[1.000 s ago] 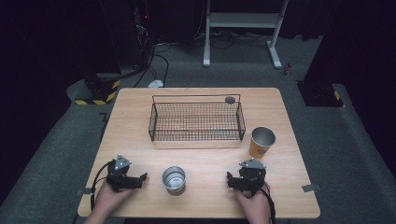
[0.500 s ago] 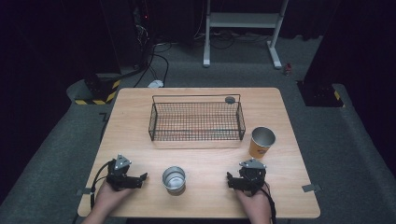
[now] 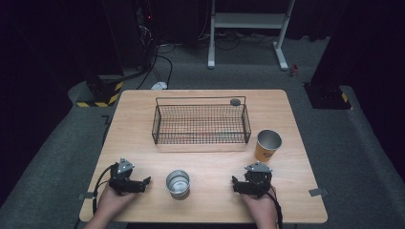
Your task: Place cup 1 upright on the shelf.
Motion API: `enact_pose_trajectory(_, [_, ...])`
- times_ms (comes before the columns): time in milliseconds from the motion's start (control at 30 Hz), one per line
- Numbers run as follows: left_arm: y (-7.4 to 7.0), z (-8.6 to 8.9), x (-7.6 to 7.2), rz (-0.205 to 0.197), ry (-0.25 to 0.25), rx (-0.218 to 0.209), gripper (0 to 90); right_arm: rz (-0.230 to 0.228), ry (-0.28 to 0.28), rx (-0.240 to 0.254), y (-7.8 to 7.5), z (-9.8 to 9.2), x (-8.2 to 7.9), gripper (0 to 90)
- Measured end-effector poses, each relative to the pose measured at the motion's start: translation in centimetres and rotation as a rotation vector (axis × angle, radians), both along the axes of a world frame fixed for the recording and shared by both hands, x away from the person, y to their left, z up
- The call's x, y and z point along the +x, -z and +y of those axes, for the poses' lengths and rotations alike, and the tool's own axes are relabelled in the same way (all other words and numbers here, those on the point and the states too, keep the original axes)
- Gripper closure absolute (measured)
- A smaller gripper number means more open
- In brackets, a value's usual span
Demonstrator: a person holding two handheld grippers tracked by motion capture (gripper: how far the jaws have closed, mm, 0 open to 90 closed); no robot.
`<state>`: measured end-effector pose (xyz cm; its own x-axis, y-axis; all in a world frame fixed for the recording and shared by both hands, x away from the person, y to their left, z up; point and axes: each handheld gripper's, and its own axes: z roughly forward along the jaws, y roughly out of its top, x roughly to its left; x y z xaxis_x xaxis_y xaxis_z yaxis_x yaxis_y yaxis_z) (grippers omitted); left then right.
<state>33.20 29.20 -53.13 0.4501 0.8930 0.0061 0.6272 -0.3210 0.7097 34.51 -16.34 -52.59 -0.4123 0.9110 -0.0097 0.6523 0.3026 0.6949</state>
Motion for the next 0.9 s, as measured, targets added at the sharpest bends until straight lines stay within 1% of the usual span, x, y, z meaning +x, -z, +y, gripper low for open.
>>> enact_pose_trajectory(167, [0.0, 0.0, -0.1, -0.003, -0.008, -0.002, 0.2, -0.003, -0.006, 0.001, 0.0, 0.0, -0.1, 9.6])
enact_pose_trajectory(233, [0.0, 0.0, -0.1, -0.003, -0.010, -0.002, 0.2, -0.007, -0.006, 0.009, -0.2, -0.1, -0.1, 11.4])
enact_pose_trajectory(300, [0.0, 0.0, -0.1, -0.003, -0.009, -0.002, 0.2, -0.024, -0.014, 0.014, -0.4, -0.3, -0.2, 12.2])
enact_pose_trajectory(367, [0.0, 0.0, -0.1, -0.003, -0.010, -0.002, 0.2, -0.029, -0.018, 0.016, -0.4, -0.3, -0.3, 12.3])
enact_pose_trajectory(400, [0.0, 0.0, -0.1, -0.003, -0.009, -0.002, 0.2, -0.043, -0.031, 0.006, -0.6, -0.1, -0.4, 12.3])
enact_pose_trajectory(433, [0.0, 0.0, -0.1, -0.003, -0.009, -0.002, 0.2, -0.043, -0.031, 0.006, -0.6, -0.1, -0.4, 12.3])
enact_pose_trajectory(500, [0.0, 0.0, 0.0, -0.004, -0.012, -0.004, 0.2, -0.066, -0.041, -0.005, -0.9, -0.1, -0.5, 12.6])
enact_pose_trajectory(533, [0.0, 0.0, 0.0, -0.003, -0.013, -0.004, 0.2, -0.082, -0.045, 0.000, -1.1, -0.1, -0.6, 13.1])
enact_pose_trajectory(567, [0.0, 0.0, 0.0, -0.003, -0.013, -0.004, 0.2, -0.082, -0.045, 0.000, -1.1, -0.1, -0.6, 13.1])
enact_pose_trajectory(600, [0.0, -0.1, -0.1, -0.004, -0.016, -0.004, 0.2, -0.097, -0.055, 0.007, -1.3, -0.1, -0.7, 13.6])
enact_pose_trajectory(767, [0.0, 0.0, -0.2, -0.003, -0.032, -0.004, 0.5, -0.108, -0.066, 0.021, -1.6, 0.2, -0.9, 15.3])
enact_pose_trajectory(833, [0.0, 0.1, -0.2, -0.004, -0.045, -0.003, 0.7, -0.134, -0.068, 0.025, -1.8, 0.4, -1.2, 15.8])
enact_pose_trajectory(900, [0.0, 0.1, -0.3, -0.004, -0.047, -0.004, 1.0, -0.136, -0.064, 0.034, -1.9, 0.3, -1.2, 15.8])
